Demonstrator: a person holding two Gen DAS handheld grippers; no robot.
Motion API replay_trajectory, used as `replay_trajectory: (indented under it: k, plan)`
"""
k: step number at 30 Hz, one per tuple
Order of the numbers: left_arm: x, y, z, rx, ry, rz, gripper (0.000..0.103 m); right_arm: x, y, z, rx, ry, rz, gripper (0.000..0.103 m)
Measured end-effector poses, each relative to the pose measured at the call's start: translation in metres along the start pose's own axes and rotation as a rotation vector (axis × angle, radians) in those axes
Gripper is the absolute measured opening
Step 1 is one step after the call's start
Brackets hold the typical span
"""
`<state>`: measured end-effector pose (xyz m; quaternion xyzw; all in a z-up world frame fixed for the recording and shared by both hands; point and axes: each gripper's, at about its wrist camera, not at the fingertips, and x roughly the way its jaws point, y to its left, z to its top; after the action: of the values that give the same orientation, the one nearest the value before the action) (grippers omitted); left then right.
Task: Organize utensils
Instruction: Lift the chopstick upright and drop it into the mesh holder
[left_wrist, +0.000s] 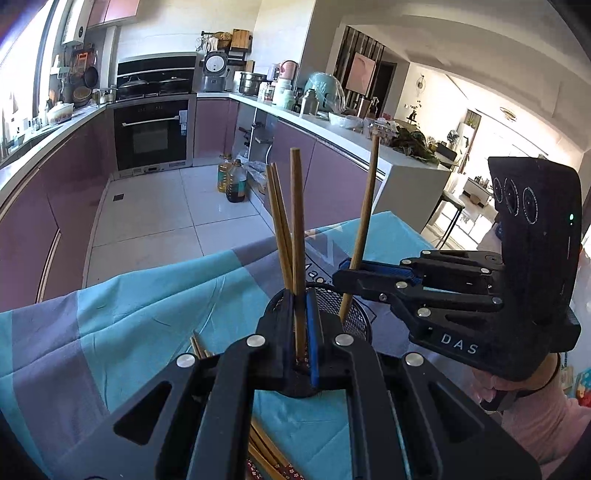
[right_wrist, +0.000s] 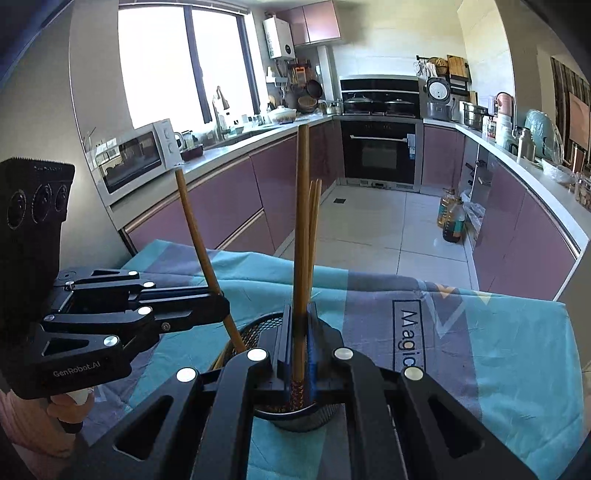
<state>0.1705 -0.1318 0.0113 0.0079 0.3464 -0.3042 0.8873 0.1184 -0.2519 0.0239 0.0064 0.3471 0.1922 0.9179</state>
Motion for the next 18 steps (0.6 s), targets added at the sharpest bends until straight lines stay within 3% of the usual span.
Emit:
replay_trajectory:
  k: [13, 18]
  plan:
    - [0.029, 0.014, 0.008, -0.034, 0.043, 0.03, 0.01, 0.014, -0.01, -0.001, 0.076, 0.015, 0.0, 0.009]
    - [0.018, 0.02, 0.005, -0.048, 0.011, 0.041, 0.014, 0.004, -0.009, -0.004, 0.083, -0.016, 0.012, 0.014]
